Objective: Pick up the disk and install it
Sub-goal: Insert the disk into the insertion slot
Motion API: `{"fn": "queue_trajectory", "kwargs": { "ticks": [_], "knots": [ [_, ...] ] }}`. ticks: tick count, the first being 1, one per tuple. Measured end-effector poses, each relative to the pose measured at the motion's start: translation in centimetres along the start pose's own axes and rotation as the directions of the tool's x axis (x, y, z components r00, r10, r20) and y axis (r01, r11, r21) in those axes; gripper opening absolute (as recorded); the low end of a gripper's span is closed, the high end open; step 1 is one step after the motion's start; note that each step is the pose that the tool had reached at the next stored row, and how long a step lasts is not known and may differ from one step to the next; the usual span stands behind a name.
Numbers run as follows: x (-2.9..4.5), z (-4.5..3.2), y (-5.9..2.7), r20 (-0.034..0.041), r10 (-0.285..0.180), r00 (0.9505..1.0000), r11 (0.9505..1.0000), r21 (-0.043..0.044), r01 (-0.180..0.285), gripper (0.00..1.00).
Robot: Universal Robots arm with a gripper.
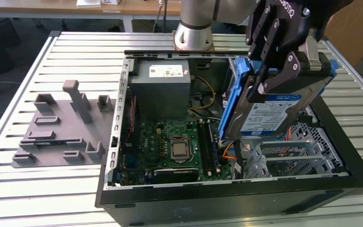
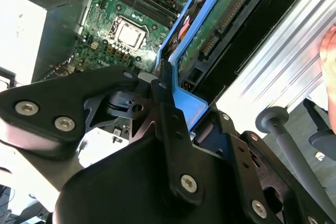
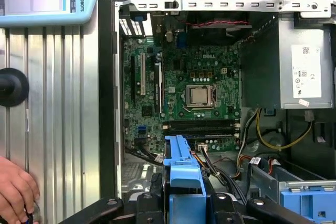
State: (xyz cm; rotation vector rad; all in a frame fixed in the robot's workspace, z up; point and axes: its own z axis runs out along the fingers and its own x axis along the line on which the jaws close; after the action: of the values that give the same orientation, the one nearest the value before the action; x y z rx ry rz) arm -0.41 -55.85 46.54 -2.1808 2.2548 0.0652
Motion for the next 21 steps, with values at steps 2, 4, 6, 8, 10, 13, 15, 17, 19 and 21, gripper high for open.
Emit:
{"fn": "queue_trajectory", "kwargs": {
  "ticks": [2,4,6,8,10,13,15,17,19,21],
  "knots": [
    [0.02,0.07,-0.19,-0.0008,0.0,1.0,1.0,0.0,0.0,0.36],
    [0.05,0.12,-0.35,-0.0018,0.0,1.0,1.0,0.0001,0.0,0.36],
    [0.09,0.2,-0.51,-0.0024,0.0,1.0,1.0,0.0001,0.0,0.36],
    [0.13,0.27,-0.71,-0.0031,0.0,1.0,1.0,0.0001,0.0,0.36],
    [0.19,0.35,-0.97,-0.0037,0.0,1.0,1.0,0.0001,0.0,0.36],
    [0.34,0.47,-1.3,-0.0042,0.001,1.0,1.0,0.0002,-0.001,0.36],
    [0.52,0.54,-1.45,-0.0042,0.001,1.0,1.0,0.0002,-0.001,0.36],
    [0.74,0.62,-1.57,-0.0041,0.001,1.0,1.0,0.0002,-0.001,0.36],
    [0.92,0.69,-1.8,-0.0041,0.001,1.0,1.0,0.0002,-0.001,0.36],
    [1.04,0.76,-2.13,-0.0041,0.002,1.0,1.0,0.0002,-0.002,0.36]
  ]
}}
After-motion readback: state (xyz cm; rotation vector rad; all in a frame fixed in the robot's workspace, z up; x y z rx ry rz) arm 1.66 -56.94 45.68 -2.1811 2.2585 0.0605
